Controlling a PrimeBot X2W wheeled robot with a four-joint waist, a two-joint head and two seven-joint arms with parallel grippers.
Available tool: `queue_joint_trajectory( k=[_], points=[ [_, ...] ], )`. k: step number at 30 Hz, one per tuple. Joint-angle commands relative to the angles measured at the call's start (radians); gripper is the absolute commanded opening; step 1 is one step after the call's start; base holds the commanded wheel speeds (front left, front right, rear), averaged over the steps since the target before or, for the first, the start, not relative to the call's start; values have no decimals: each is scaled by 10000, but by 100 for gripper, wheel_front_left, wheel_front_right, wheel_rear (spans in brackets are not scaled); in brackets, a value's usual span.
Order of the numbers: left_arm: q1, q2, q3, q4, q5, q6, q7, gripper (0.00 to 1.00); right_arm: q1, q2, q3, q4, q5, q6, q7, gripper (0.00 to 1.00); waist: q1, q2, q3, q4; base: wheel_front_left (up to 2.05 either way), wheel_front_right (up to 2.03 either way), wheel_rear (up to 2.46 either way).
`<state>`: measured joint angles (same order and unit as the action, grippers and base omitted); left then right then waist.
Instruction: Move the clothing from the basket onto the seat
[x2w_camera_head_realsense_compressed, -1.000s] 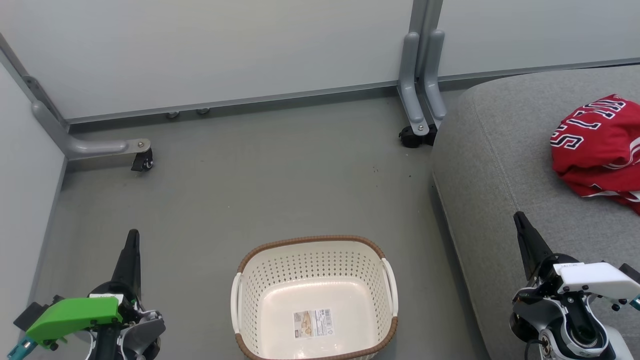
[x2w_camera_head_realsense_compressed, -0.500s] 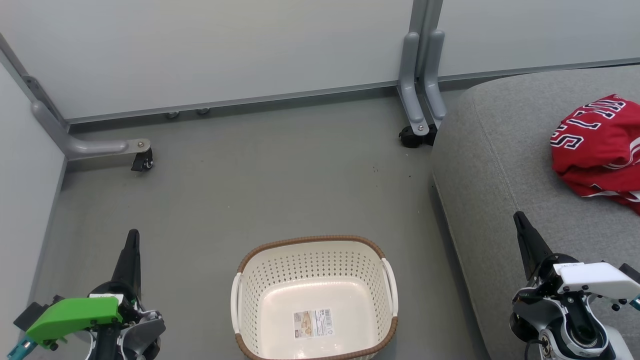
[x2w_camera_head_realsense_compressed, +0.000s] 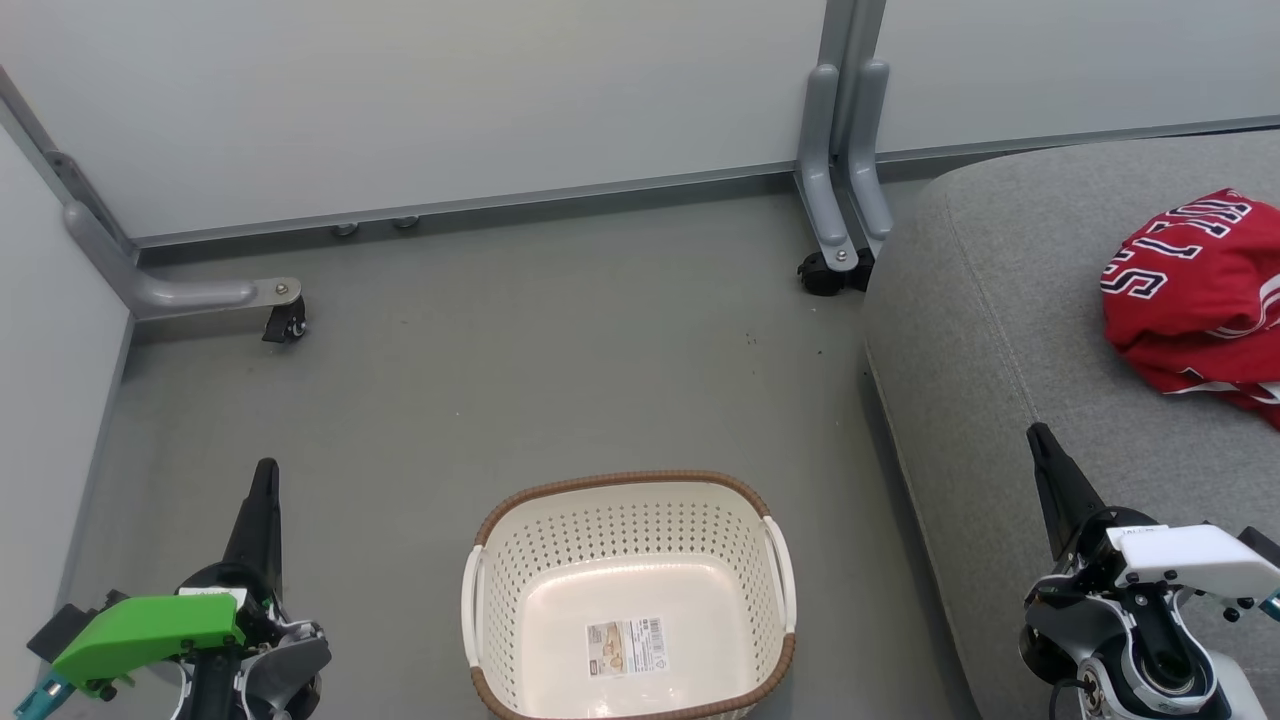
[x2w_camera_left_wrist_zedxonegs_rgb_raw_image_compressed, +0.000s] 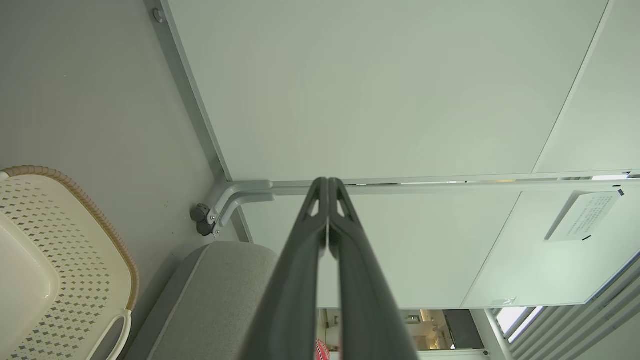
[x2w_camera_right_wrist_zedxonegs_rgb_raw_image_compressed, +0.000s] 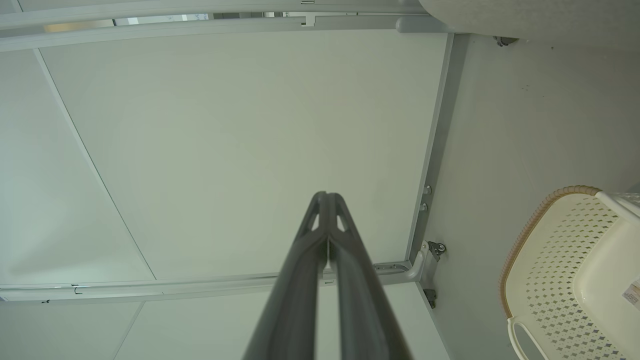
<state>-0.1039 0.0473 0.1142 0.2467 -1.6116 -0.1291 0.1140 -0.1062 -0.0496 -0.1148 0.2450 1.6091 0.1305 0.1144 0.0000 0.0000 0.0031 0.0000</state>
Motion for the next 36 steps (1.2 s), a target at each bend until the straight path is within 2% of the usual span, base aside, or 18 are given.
queue_joint_trajectory(
  k=[1, 36],
  points=[
    [-105, 54, 20, -25, -28, -47, 35, 0, -55, -6, -9, 18, 63, 4, 36, 0, 0, 0, 0, 0, 0, 0, 0],
    [-104, 55, 19, -25, -29, -47, 34, 0, -53, -6, -3, 18, 68, 4, 33, 0, 0, 0, 0, 0, 0, 0, 0]
  ],
)
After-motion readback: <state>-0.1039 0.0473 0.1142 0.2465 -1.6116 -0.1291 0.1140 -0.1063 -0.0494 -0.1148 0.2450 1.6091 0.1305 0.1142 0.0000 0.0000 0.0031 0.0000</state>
